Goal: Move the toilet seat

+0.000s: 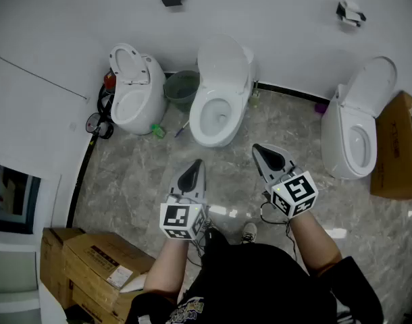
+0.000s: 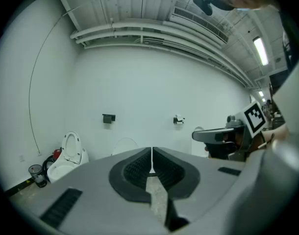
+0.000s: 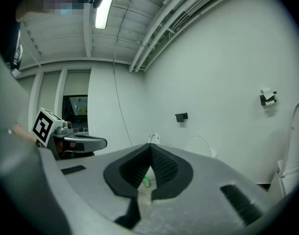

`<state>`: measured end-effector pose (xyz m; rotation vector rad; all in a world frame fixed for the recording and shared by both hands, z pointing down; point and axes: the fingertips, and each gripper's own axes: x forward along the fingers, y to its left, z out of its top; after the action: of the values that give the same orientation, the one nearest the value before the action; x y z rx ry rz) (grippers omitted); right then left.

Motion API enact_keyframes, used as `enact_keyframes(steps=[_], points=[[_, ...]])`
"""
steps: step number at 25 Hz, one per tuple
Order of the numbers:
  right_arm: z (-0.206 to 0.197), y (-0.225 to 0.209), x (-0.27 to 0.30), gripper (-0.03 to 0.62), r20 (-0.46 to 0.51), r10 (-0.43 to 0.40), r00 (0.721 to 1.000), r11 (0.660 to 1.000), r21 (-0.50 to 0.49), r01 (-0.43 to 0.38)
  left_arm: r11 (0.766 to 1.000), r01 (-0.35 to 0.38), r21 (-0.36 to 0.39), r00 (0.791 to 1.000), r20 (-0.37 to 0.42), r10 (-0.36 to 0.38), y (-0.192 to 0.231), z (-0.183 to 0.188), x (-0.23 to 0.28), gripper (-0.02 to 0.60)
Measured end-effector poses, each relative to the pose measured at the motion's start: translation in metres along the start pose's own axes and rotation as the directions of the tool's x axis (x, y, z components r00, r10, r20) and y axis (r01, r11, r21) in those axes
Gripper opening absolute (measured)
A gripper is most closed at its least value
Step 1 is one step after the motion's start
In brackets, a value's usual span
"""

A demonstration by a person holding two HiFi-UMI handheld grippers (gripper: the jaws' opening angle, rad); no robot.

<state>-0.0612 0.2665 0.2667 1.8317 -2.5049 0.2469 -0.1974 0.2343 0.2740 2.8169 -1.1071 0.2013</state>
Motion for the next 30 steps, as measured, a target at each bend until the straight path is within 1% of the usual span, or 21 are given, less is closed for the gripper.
enact_keyframes(steps=[7, 12, 13, 14, 15, 16, 17, 23, 27, 30], points=[[0.003, -0.001, 0.005, 0.006, 0.014, -0.016, 1.000, 1.000, 0.000, 0.016, 1.000, 0.000, 0.011, 1.000, 0.005, 0.000, 0.005, 0.002, 0.001, 0.010], [0.006, 0.009, 0.010, 0.009, 0.026, -0.030, 0.999, 0.999, -0.012, 0.031, 1.000, 0.018, 0.013, 1.000, 0.009, -0.018, 0.014, 0.004, -0.006, 0.012], [0.007, 0.011, 0.012, 0.036, 0.031, -0.031, 0.999, 0.999, -0.008, 0.031, 1.000, 0.019, 0.013, 1.000, 0.012, -0.019, 0.018, 0.005, -0.007, 0.012], [0.007, 0.013, 0.015, 0.077, 0.035, -0.033, 0.999, 0.999, -0.005, 0.033, 1.000, 0.021, 0.013, 1.000, 0.015, -0.021, 0.021, 0.005, -0.008, 0.021], [0.008, 0.015, 0.017, 0.108, 0.039, -0.034, 0.999, 0.999, -0.002, 0.035, 1.000, 0.024, 0.012, 1.000, 0.018, -0.024, 0.025, 0.006, -0.008, 0.067], [0.008, 0.017, 0.020, 0.129, 0.044, -0.037, 0.998, 0.999, 0.000, 0.037, 1.000, 0.027, 0.011, 0.999, 0.021, -0.027, 0.029, 0.006, -0.008, 0.130], [0.010, 0.019, 0.024, 0.146, 0.048, -0.039, 0.998, 0.999, 0.002, 0.039, 1.000, 0.029, 0.011, 0.999, 0.024, -0.029, 0.034, 0.007, -0.008, 0.166], [0.018, 0.031, 0.049, 0.254, 0.066, -0.079, 0.995, 0.997, -0.003, 0.080, 0.998, 0.056, 0.010, 0.998, 0.036, -0.056, 0.067, 0.012, -0.007, 0.220], [0.021, 0.039, 0.068, 0.282, 0.068, -0.113, 0.991, 0.994, 0.010, 0.112, 0.997, 0.082, 0.013, 0.996, 0.043, -0.082, 0.093, 0.014, -0.006, 0.230], [0.023, 0.047, 0.085, 0.285, 0.067, -0.134, 0.989, 0.991, 0.012, 0.133, 0.995, 0.099, 0.009, 0.994, 0.051, -0.099, 0.115, 0.017, -0.005, 0.232]])
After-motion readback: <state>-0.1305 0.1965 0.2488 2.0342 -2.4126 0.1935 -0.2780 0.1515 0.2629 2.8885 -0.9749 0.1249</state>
